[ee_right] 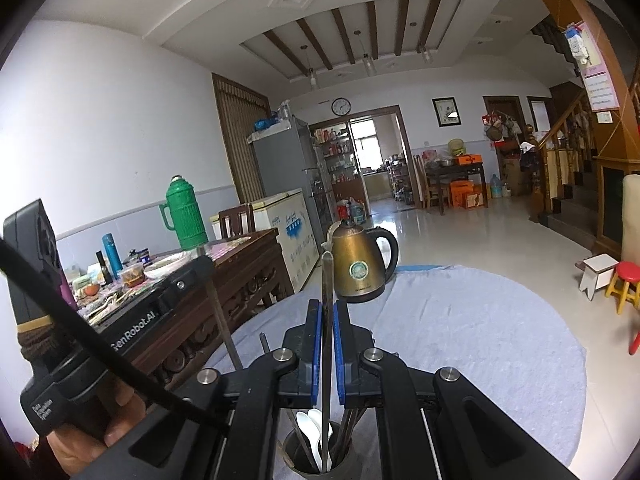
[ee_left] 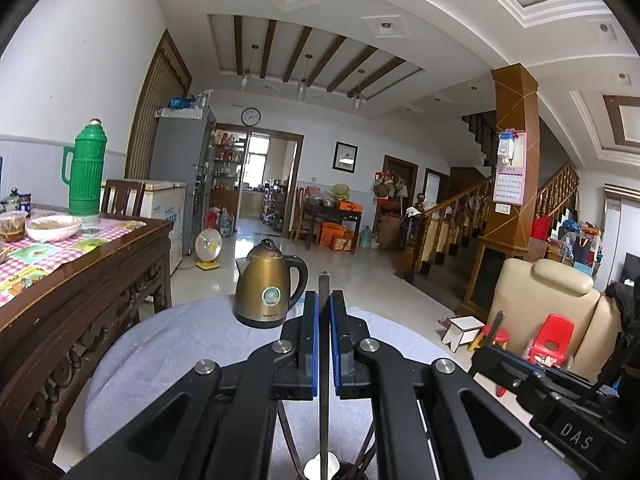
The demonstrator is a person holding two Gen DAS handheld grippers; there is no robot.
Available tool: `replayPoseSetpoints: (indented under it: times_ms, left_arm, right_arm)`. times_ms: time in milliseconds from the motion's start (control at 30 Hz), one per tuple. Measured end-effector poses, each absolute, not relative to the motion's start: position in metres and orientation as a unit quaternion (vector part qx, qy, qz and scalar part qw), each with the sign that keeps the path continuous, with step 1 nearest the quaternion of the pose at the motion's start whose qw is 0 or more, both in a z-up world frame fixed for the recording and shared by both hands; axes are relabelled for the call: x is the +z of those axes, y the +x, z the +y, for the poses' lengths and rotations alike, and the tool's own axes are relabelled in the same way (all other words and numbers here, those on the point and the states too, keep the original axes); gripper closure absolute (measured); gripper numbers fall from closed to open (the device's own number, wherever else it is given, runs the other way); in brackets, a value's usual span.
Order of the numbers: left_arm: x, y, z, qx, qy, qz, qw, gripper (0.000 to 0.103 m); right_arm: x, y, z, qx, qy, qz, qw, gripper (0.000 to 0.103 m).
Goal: Organize utensils
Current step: 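Lower the chopsticks into the grey cup with both tools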
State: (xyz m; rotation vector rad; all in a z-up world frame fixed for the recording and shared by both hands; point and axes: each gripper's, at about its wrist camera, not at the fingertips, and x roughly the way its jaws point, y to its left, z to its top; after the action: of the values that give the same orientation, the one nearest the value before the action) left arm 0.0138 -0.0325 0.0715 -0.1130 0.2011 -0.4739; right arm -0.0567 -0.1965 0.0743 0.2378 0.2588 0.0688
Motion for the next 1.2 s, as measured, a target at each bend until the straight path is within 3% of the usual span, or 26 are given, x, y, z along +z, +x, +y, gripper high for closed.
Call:
replayPoseSetpoints:
  times_ms: [467,1200]
  left_arm:
    - [0.075,0.009,-0.036,-0.24,-0.061,0.08,0.965,0.098]
    - [0.032,0.032,-0.055,-0.221,-0.03,0.155,0.962,0.098]
  right_arm:
    - [0.064,-0.049,-0.199,0.038,0.121,0.147,0.981,0.097]
    - [0.043,-0.034,-0.198,0.039,0.133,0.186,0.973,0.097]
